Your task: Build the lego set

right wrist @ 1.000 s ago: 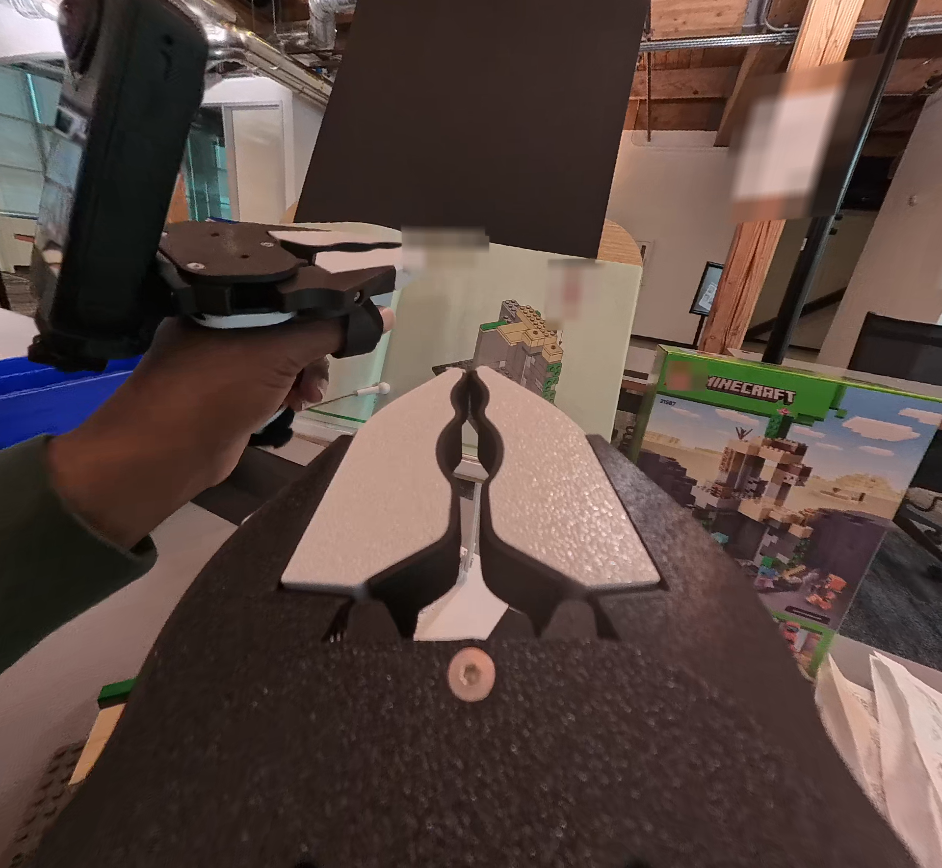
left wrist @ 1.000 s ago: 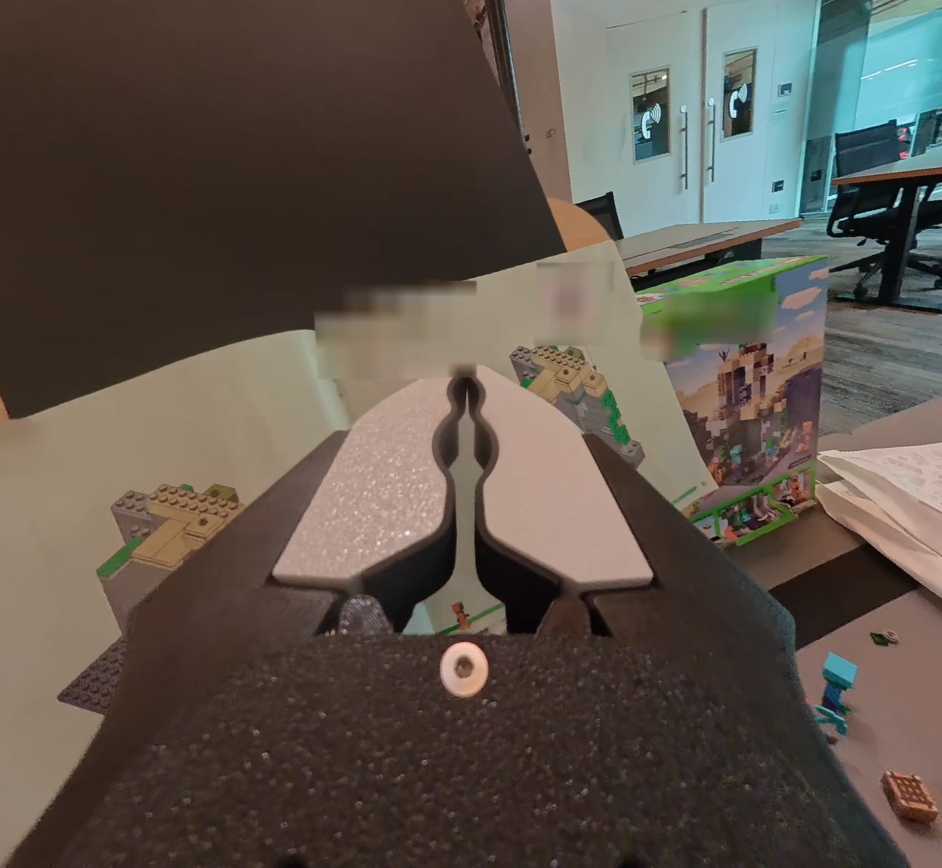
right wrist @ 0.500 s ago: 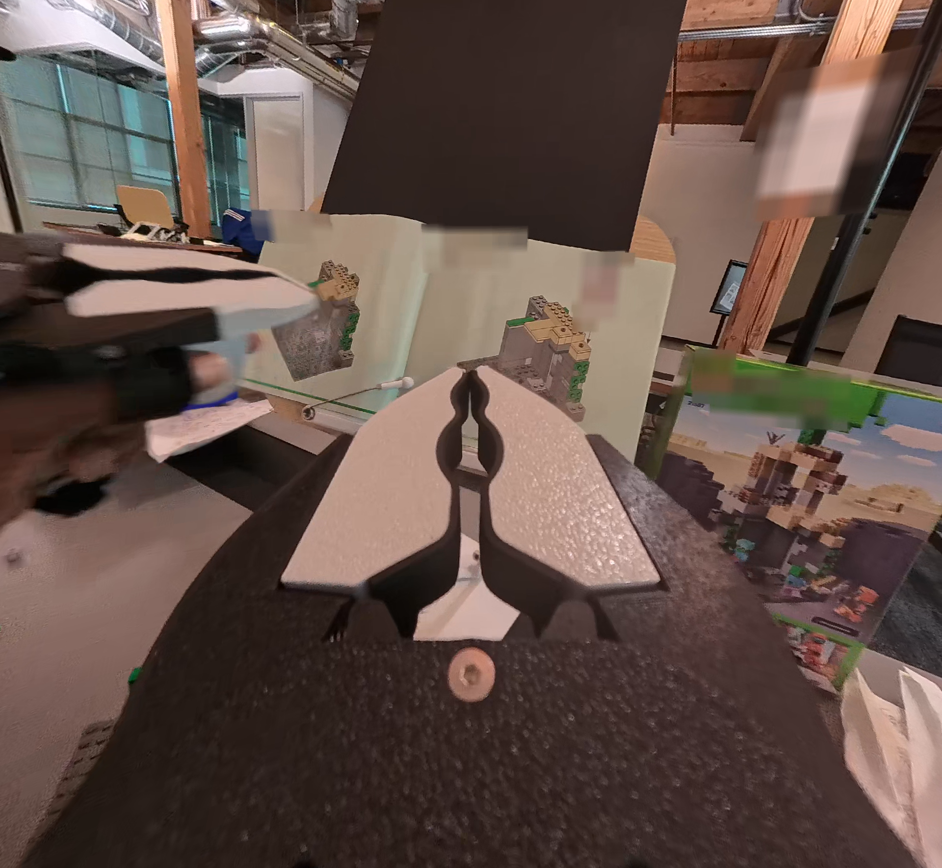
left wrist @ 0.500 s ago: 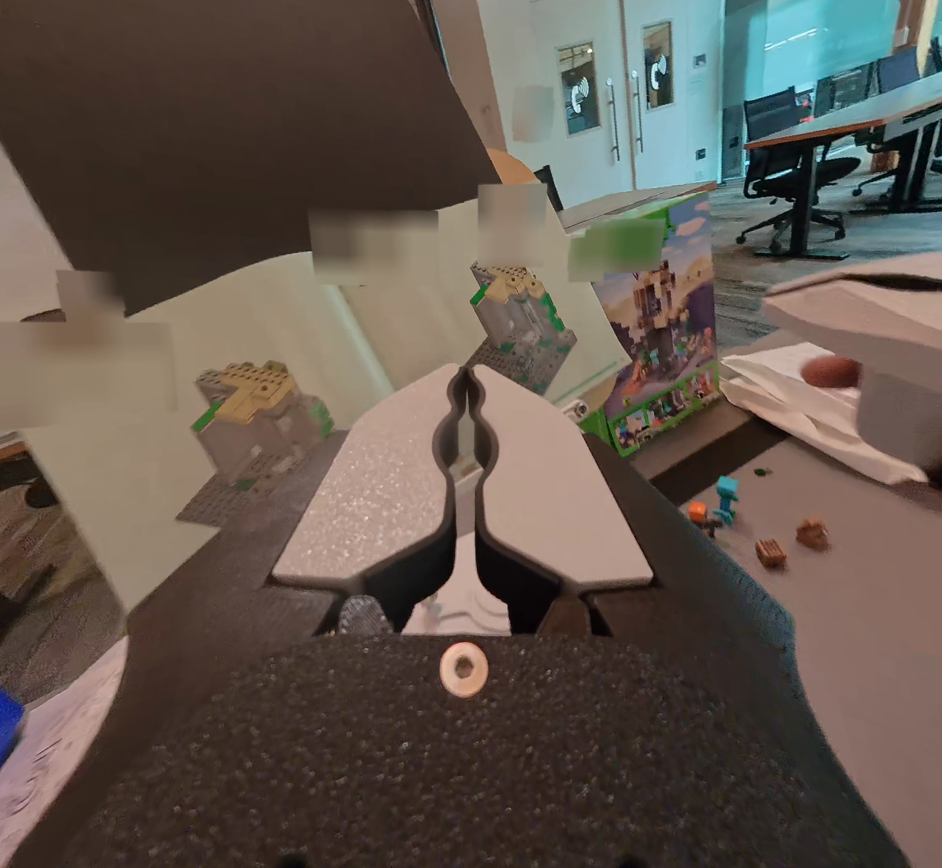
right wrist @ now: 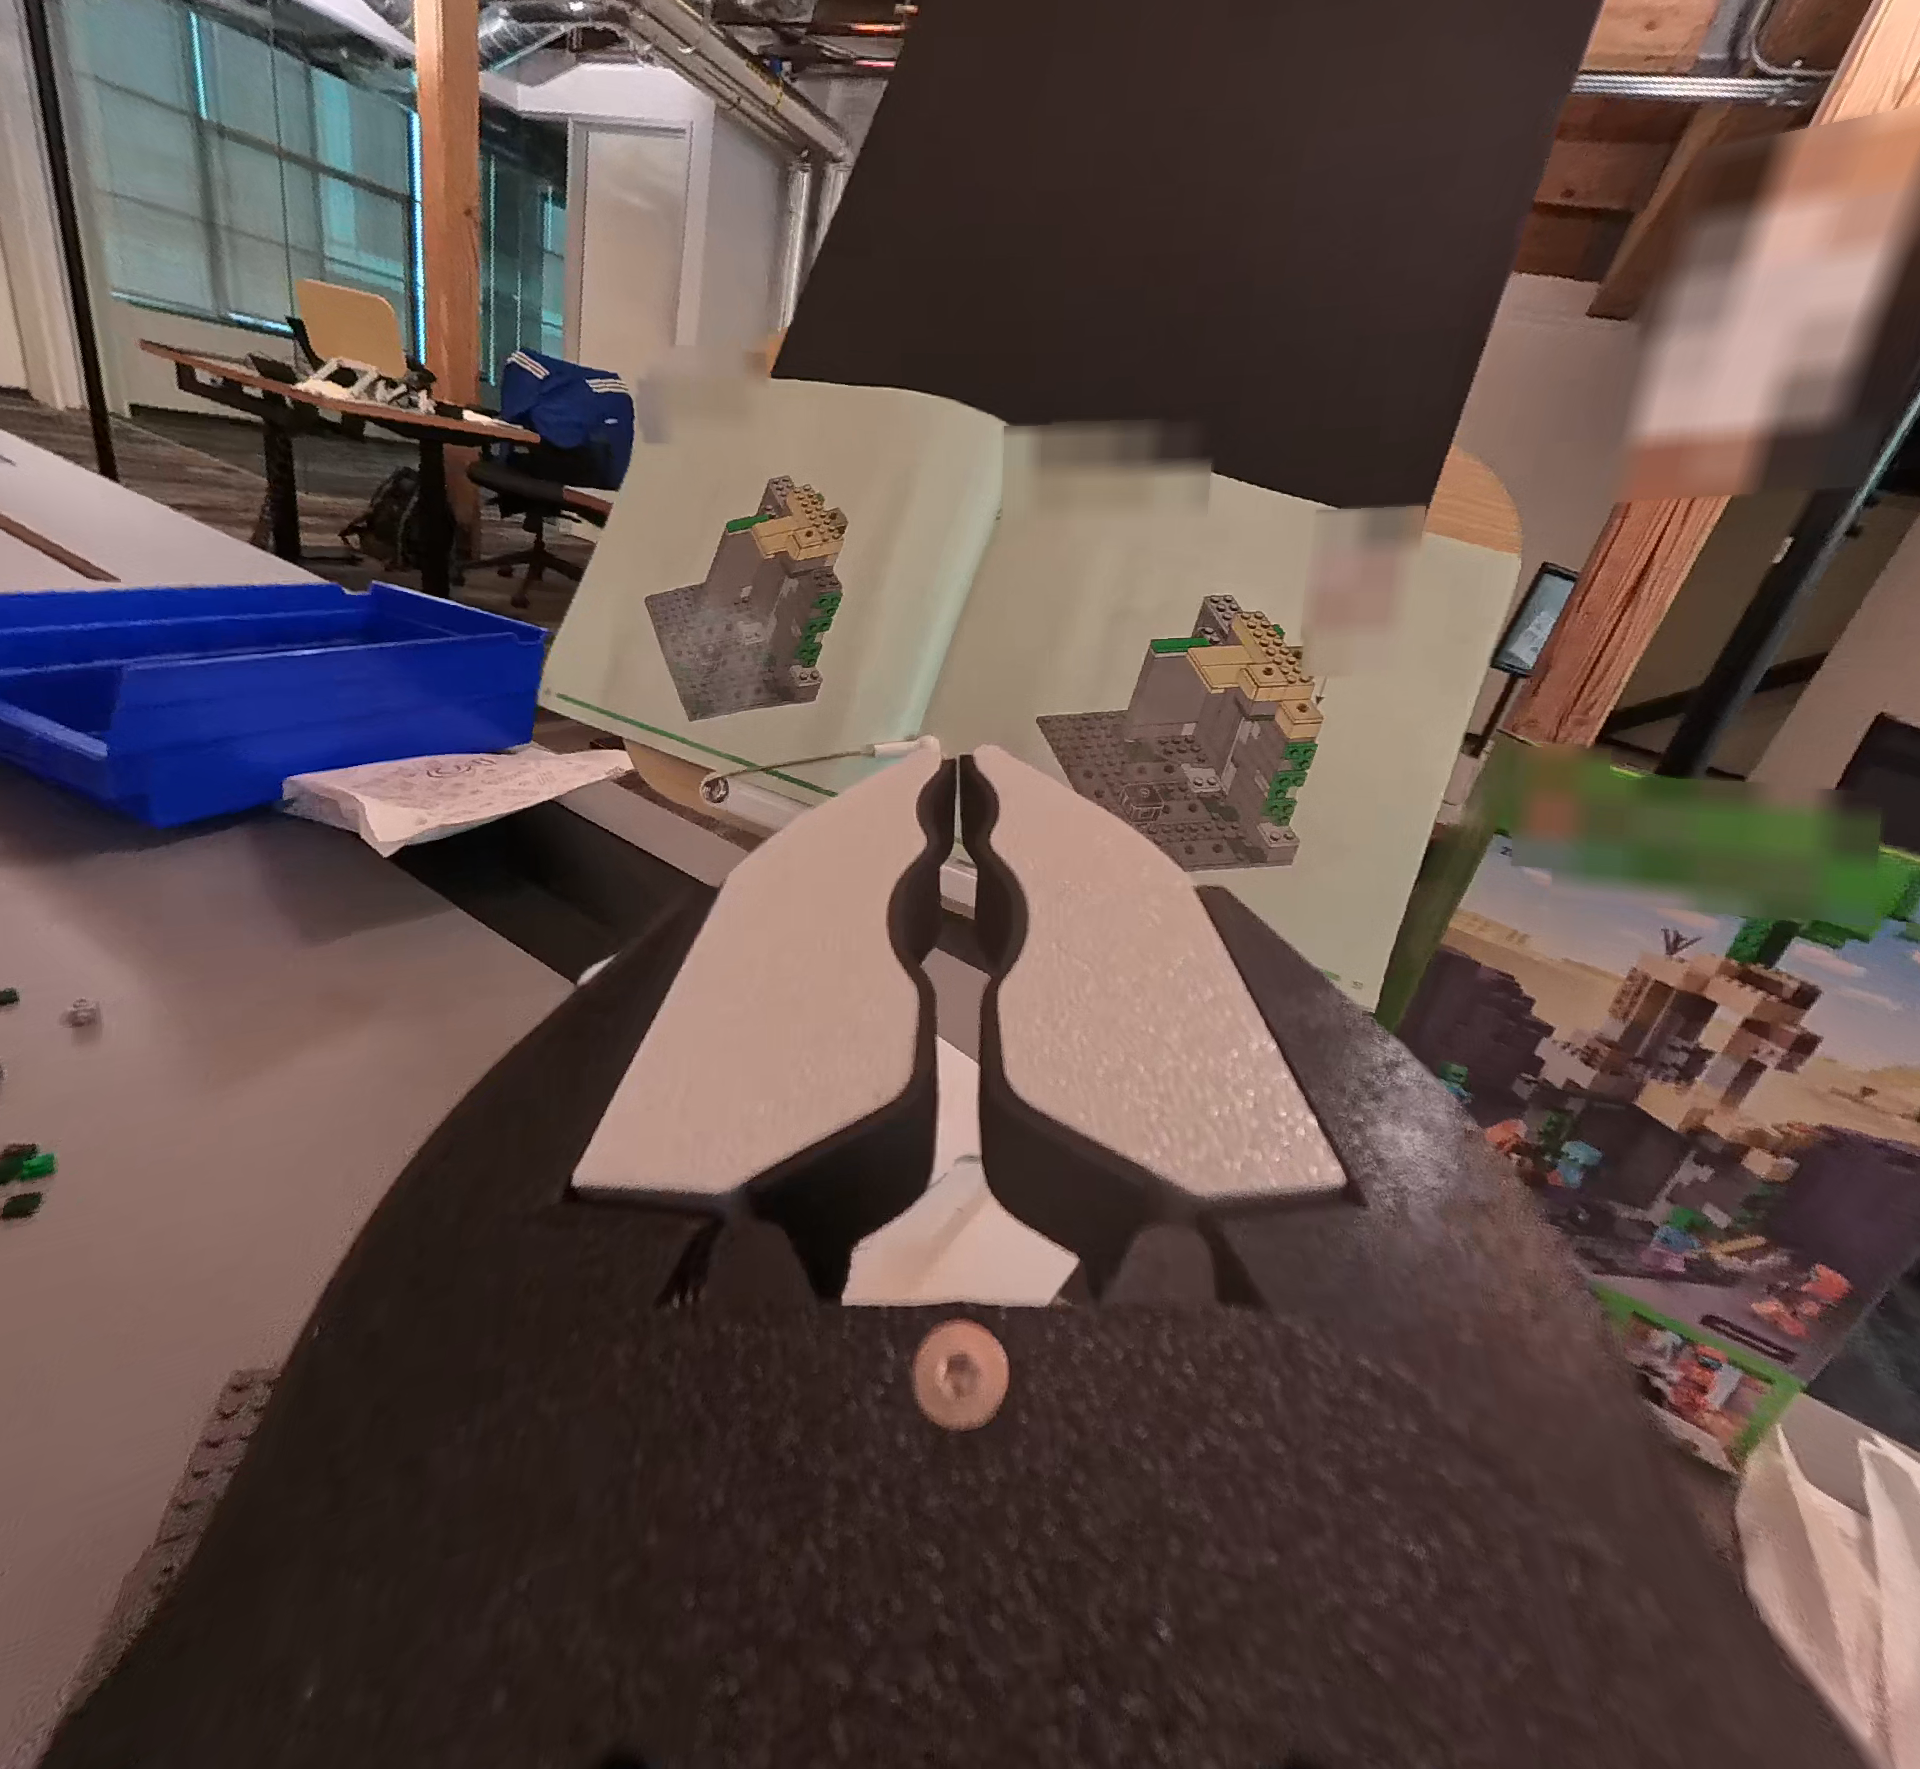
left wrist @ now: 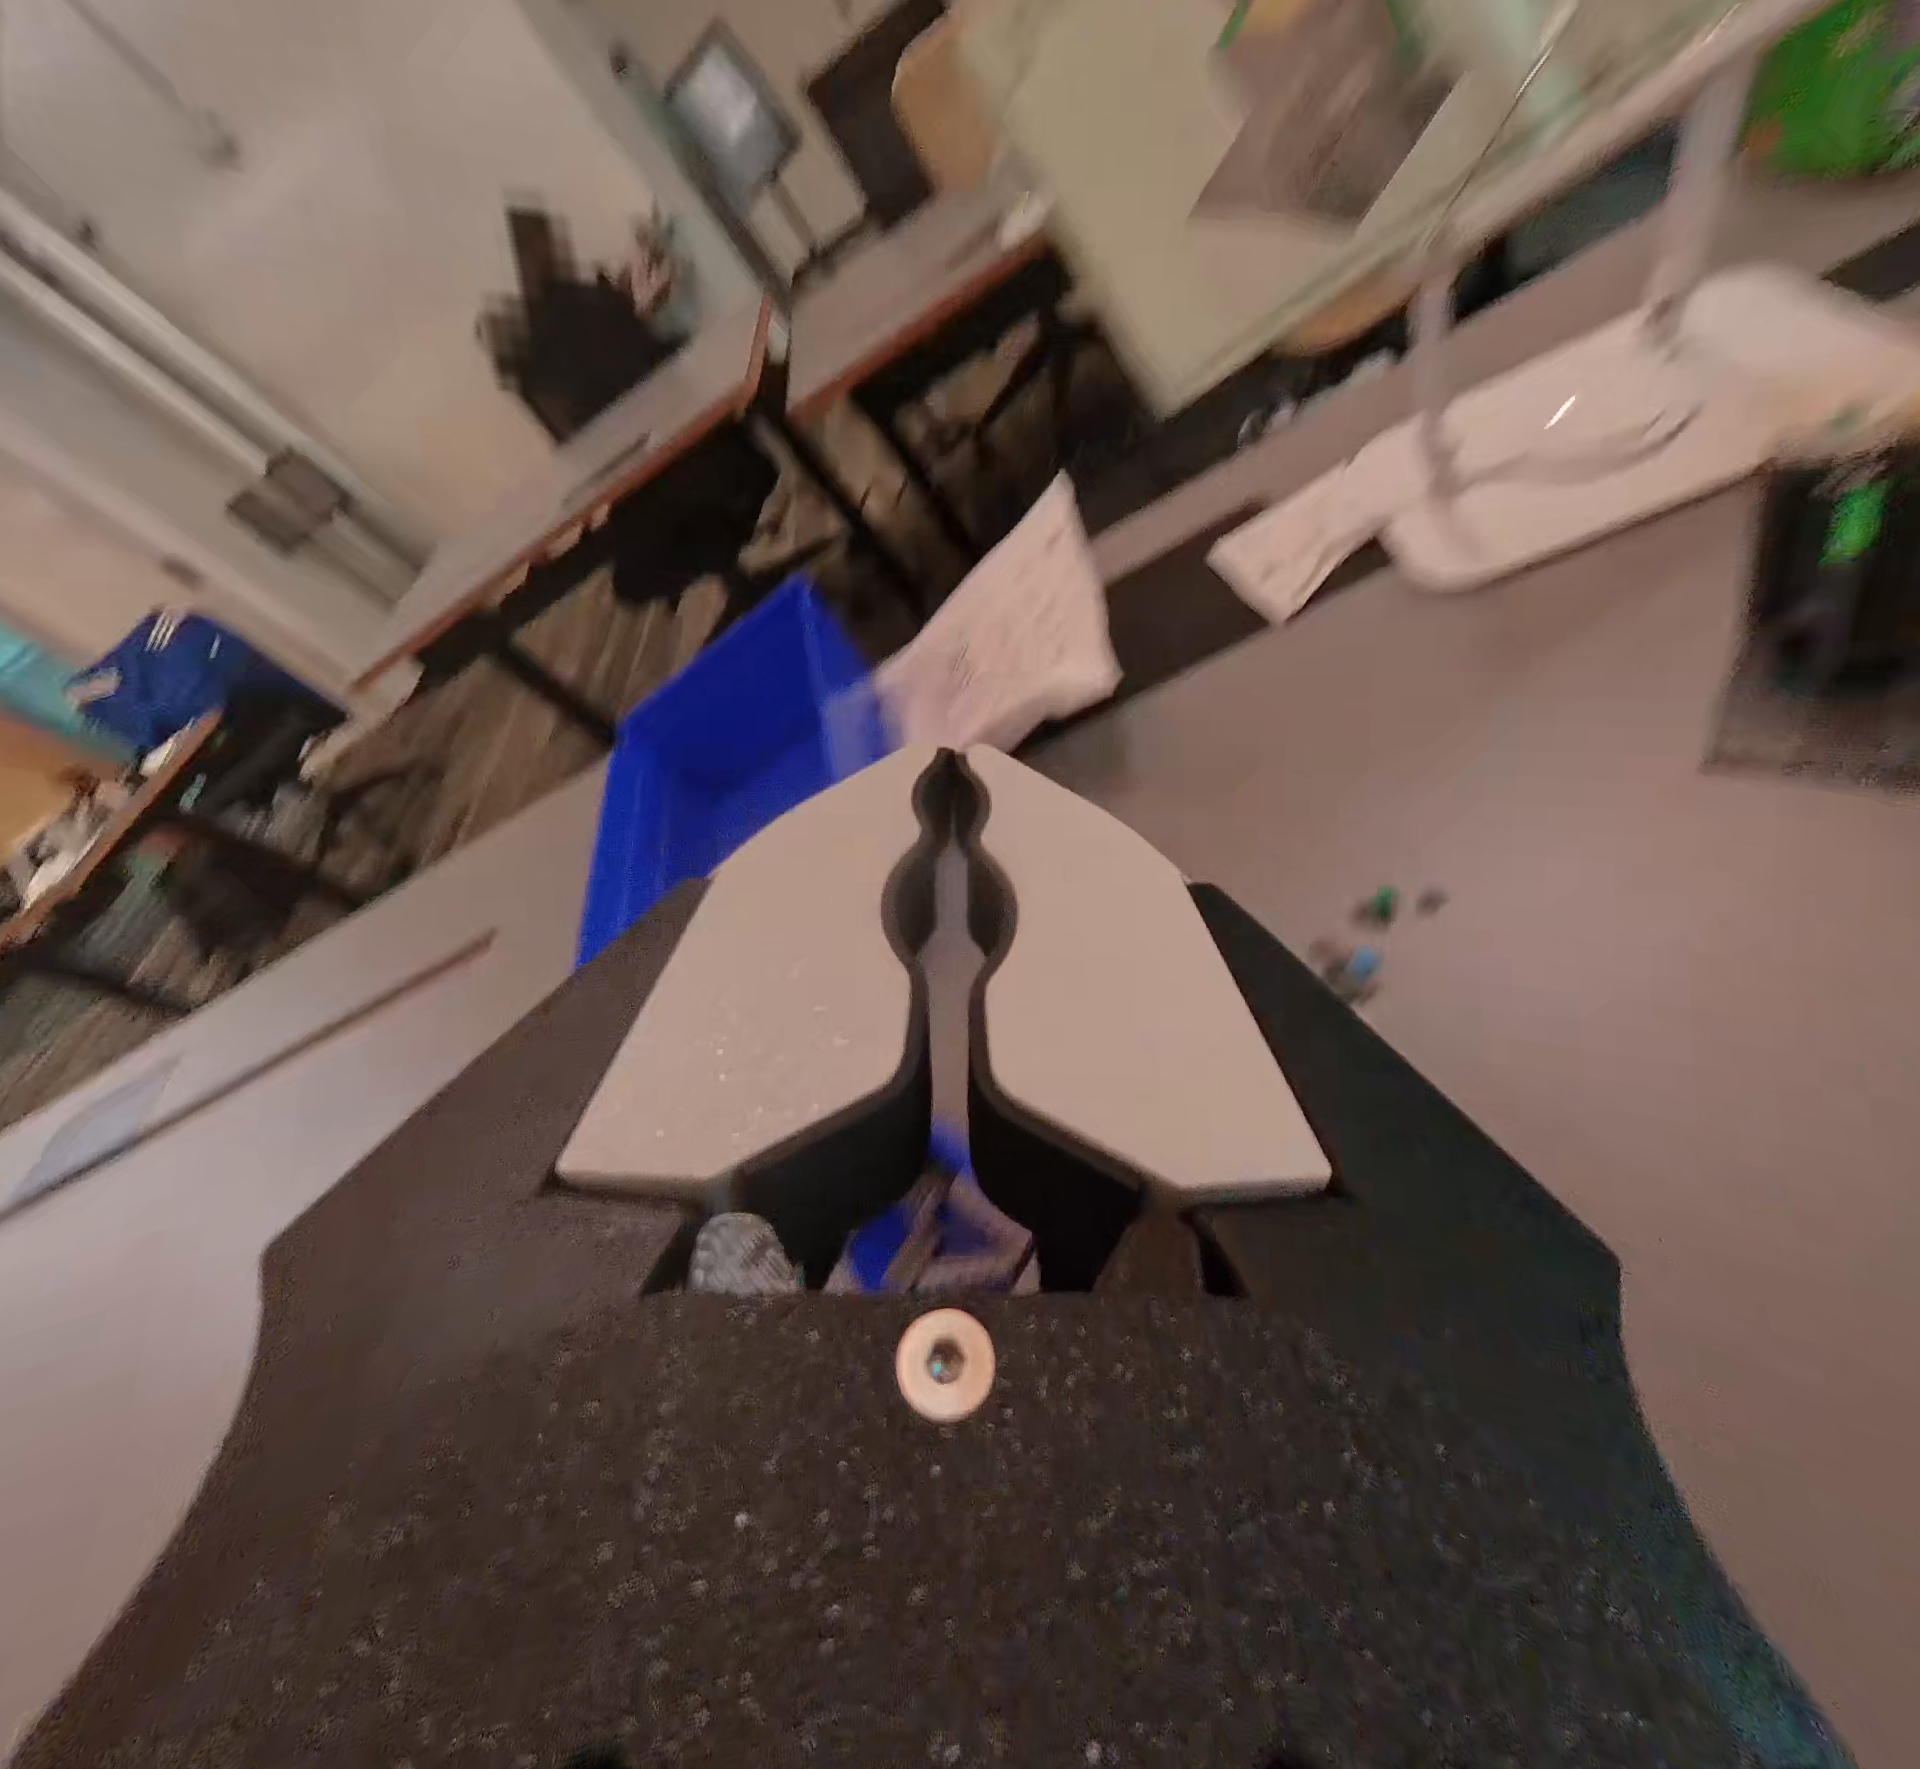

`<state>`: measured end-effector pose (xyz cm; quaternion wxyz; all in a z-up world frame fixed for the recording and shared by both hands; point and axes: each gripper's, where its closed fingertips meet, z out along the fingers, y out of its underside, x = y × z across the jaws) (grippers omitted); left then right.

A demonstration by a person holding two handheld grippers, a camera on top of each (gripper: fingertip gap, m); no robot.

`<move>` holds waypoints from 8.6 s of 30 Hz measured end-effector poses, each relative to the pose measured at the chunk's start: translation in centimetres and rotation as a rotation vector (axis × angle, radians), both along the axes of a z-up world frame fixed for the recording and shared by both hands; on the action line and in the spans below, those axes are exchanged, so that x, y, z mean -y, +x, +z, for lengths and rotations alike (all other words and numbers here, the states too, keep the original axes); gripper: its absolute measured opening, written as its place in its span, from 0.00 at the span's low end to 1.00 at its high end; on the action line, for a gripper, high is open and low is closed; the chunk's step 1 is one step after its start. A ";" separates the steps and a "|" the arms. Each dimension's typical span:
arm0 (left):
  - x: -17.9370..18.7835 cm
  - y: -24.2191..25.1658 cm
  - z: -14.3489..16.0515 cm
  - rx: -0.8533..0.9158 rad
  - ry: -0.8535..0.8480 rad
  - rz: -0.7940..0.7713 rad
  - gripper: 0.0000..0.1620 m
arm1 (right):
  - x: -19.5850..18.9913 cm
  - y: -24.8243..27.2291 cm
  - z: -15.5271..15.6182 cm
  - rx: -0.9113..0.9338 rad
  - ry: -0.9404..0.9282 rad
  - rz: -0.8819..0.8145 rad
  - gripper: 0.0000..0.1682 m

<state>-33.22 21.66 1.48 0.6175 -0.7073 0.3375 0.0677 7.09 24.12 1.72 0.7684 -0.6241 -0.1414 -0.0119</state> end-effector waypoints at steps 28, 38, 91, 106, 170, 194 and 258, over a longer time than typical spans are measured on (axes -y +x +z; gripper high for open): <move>7.2 -12.8 -26.2 -0.582 -1.057 -0.168 0.18 | -1.1 -5.1 -5.6 0.233 -0.107 0.061 0.00; 4.9 -12.3 -23.7 -0.548 -0.822 -0.101 0.08 | -0.9 -3.8 -4.7 0.189 -0.098 0.054 0.00; 3.2 17.3 -26.0 -0.598 -0.592 -0.479 0.17 | -0.3 -4.8 -4.5 0.226 -0.099 0.101 0.00; 6.5 18.5 -25.8 -0.431 -0.707 -0.601 0.08 | -0.3 -5.3 -4.9 0.237 -0.108 0.111 0.00; 14.8 -12.0 -23.4 -0.573 -0.970 -0.064 0.36 | 1.0 -6.5 -3.2 0.254 -0.053 0.146 0.00; 13.0 -14.5 -24.5 -1.133 -0.326 0.274 0.18 | 1.5 -8.7 -4.4 0.341 -0.058 0.201 0.00; -9.7 -19.0 -24.9 0.453 -0.700 1.041 0.19 | 2.5 -6.4 -0.7 0.174 -0.004 0.244 0.00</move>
